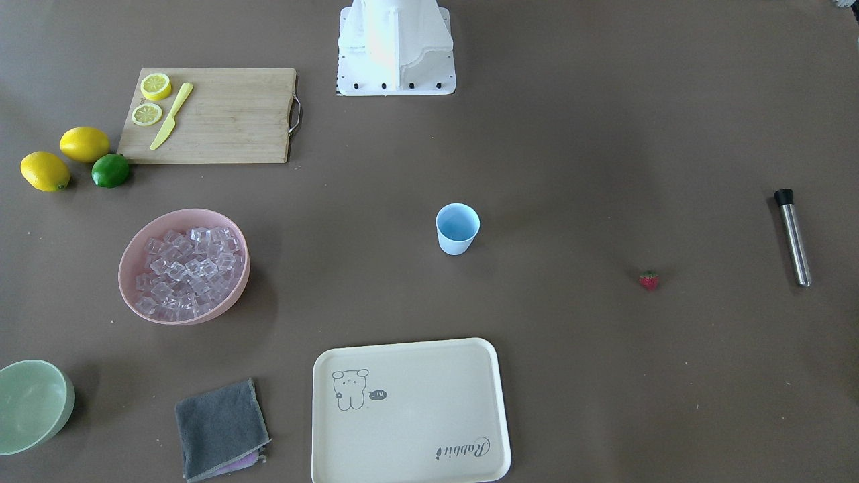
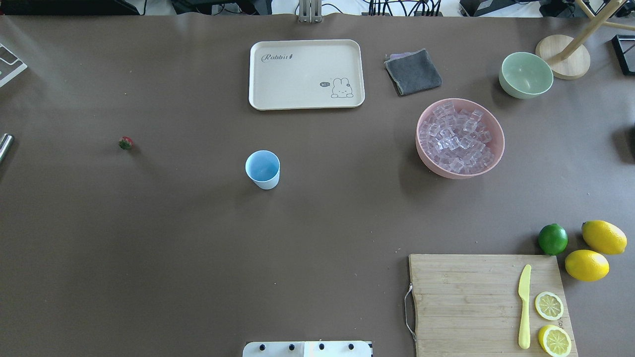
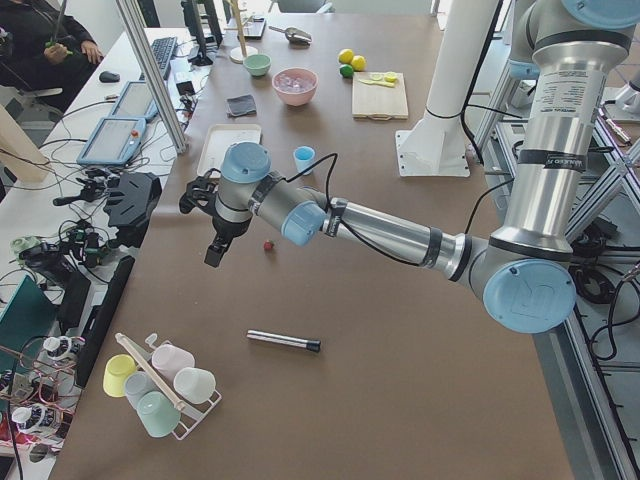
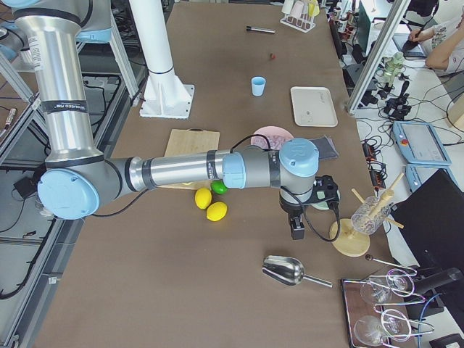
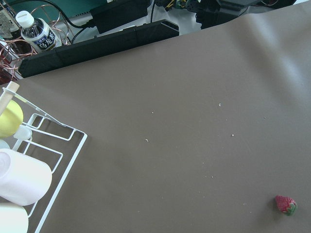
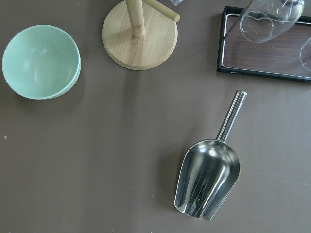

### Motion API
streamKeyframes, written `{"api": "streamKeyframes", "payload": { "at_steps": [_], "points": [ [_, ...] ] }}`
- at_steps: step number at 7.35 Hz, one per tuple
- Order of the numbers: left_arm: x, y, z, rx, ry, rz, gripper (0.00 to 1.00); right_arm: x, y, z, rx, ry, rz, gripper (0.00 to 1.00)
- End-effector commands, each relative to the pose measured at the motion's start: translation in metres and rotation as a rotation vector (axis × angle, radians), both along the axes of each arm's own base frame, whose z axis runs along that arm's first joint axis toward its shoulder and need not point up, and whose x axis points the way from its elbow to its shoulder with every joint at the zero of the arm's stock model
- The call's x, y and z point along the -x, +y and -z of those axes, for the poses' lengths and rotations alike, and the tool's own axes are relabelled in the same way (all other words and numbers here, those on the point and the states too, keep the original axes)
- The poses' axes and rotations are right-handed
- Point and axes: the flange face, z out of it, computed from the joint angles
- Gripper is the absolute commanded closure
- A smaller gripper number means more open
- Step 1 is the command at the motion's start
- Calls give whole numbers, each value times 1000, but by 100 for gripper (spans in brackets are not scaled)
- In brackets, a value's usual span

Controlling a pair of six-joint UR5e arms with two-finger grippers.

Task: Mash ice and strawberries in cup
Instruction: 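Reach the right gripper into the pink bowl and grasp an ice cube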

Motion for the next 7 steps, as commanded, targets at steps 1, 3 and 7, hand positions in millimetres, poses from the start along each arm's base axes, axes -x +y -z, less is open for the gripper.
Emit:
{"api": "streamKeyframes", "payload": {
  "at_steps": [1,3,7],
  "points": [
    [0,-1,1,1,0,2,2,-5,5,-4,7,-1,-10,1],
    [-2,-2,3,-4,-1,0,2,-4,-2,9,10,-16,-34,1],
    [-11,-5,2,-15,-21,-9,2,81,-14,118,89,-133,-136,1]
  ]
}}
